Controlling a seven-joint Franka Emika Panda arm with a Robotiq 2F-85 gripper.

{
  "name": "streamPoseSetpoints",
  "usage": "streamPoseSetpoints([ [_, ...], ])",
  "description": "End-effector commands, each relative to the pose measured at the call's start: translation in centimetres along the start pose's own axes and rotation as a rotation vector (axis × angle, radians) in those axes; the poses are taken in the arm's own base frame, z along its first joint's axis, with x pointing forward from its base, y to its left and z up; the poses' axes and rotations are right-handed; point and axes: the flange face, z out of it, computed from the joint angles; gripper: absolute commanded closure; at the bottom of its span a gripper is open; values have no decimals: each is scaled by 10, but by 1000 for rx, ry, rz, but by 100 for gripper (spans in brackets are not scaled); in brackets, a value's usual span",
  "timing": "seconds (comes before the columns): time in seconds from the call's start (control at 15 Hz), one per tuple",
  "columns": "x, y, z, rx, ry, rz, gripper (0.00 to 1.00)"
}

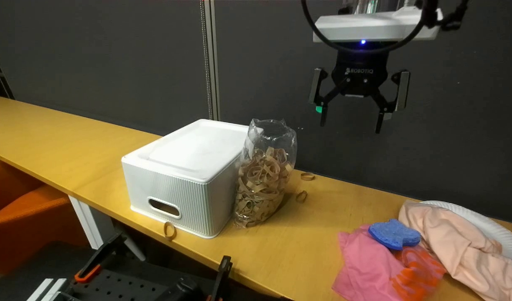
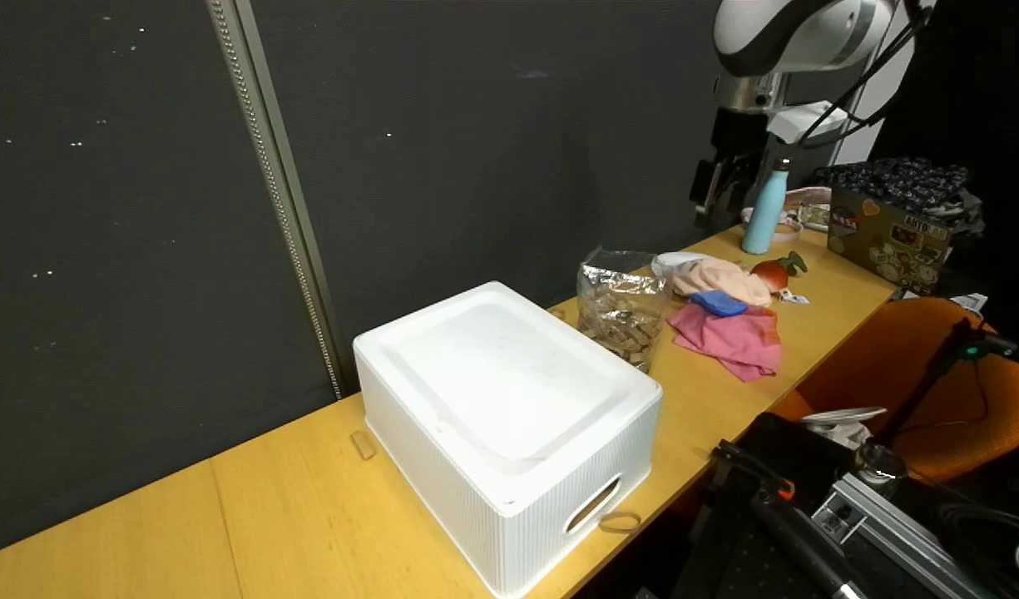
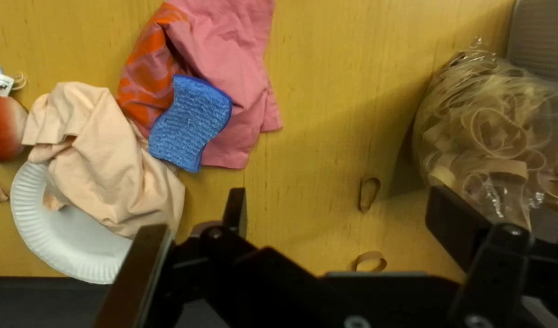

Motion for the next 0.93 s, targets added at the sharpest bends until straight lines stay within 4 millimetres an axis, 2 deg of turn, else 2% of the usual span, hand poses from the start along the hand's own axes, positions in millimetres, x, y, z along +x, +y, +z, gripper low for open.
streamPoseSetpoints([
  [0.0,13,-7,25,-64,47,-27,0],
  [0.27,20,-22,71,-63,112,-38,0],
  [0.6,27,-45,110,-7,233,-34,0],
  [0.87,37,-45,139,13,264,-23,0],
])
